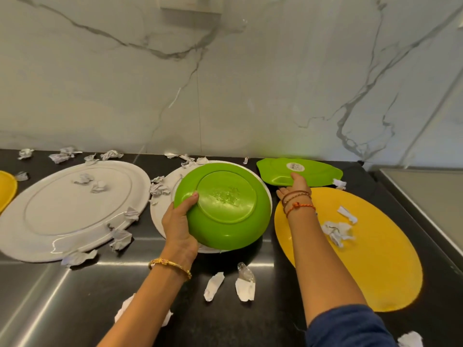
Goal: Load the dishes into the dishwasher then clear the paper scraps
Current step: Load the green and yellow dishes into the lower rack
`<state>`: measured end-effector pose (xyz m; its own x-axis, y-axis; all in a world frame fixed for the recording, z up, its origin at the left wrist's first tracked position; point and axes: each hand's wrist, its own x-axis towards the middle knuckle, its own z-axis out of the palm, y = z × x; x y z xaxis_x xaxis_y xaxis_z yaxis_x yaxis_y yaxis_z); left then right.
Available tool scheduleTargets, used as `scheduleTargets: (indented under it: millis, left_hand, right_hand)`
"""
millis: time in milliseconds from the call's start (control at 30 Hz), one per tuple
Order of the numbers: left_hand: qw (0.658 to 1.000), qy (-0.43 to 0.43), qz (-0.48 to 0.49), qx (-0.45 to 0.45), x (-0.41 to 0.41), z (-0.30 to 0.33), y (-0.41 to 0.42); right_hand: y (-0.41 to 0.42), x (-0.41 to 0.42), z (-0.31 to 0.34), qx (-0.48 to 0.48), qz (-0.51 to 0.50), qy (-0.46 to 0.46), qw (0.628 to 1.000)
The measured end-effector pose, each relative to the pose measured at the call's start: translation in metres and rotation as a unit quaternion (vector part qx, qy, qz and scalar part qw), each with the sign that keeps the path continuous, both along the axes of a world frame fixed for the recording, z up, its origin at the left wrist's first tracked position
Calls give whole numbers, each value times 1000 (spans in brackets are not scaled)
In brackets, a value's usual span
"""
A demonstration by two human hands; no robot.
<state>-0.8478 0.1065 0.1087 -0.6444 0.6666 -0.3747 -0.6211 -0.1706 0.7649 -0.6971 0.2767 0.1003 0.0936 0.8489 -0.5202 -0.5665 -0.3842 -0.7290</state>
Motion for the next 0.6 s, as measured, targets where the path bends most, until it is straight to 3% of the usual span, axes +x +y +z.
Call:
scheduleTargets:
  millis: [100,267,467,600]
  left_hand:
    - [1000,-4,2,-6,5,-2,-2]
    - [1000,10,1,13,3,0,-11]
    - [1000,2,12,24,-8,0,-22]
    - [999,-3,12,42,-17,7,-32]
  right_hand:
    - [-1,6,2,15,43,33,998]
    - [2,10,5,36,5,75,997]
    - [-1,16,3,53,14,48,997]
    - [-16,25,10,121,49,84,988]
